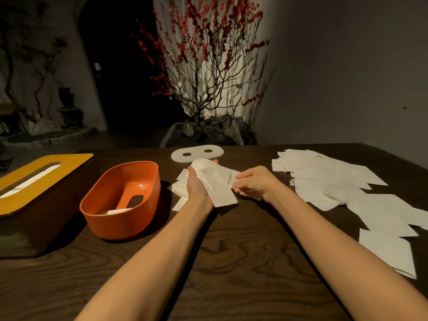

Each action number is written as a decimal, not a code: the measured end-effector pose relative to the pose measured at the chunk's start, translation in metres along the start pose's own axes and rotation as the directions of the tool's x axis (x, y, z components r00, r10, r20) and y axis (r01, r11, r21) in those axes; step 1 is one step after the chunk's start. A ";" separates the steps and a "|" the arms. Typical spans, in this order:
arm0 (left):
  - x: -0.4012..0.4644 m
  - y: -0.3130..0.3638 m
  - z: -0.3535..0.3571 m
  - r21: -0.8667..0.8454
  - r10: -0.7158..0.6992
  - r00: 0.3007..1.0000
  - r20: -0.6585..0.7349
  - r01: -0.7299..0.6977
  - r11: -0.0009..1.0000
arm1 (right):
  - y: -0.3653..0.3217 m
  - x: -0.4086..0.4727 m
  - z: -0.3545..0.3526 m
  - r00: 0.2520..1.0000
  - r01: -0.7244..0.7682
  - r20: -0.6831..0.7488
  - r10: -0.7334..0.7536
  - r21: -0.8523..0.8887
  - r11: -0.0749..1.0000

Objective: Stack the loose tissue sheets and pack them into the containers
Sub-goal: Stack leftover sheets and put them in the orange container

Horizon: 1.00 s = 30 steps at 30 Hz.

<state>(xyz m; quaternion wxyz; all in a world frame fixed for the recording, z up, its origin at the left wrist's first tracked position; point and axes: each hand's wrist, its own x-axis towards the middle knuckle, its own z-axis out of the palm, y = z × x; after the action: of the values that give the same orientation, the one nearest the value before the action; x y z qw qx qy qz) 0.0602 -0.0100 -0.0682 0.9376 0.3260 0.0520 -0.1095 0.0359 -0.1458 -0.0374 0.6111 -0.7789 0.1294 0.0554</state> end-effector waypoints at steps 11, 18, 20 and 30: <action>0.003 -0.005 -0.002 0.007 -0.031 0.998 0.055 0.031 0.999 | 0.003 0.000 0.008 0.986 0.131 0.112 -0.127 -0.032 0.991; -0.002 -0.008 0.003 0.056 -0.085 0.988 0.133 0.078 0.995 | 0.006 0.002 0.015 0.975 0.216 0.080 -0.206 -0.136 0.967; -0.002 -0.008 0.004 0.013 -0.096 0.985 0.142 0.095 0.995 | 0.005 0.002 0.015 0.965 0.262 0.040 -0.259 -0.094 0.961; -0.002 -0.013 0.003 0.090 -0.211 0.958 0.195 0.197 0.976 | 0.005 0.014 0.017 0.900 0.371 -0.232 -0.368 -0.031 0.928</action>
<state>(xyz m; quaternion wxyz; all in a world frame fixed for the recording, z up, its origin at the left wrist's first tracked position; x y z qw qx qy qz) 0.0550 -0.0212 -0.0733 0.9098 0.3383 -0.0143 -0.2400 0.0491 -0.1327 -0.0496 0.5966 -0.7859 0.0509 -0.1545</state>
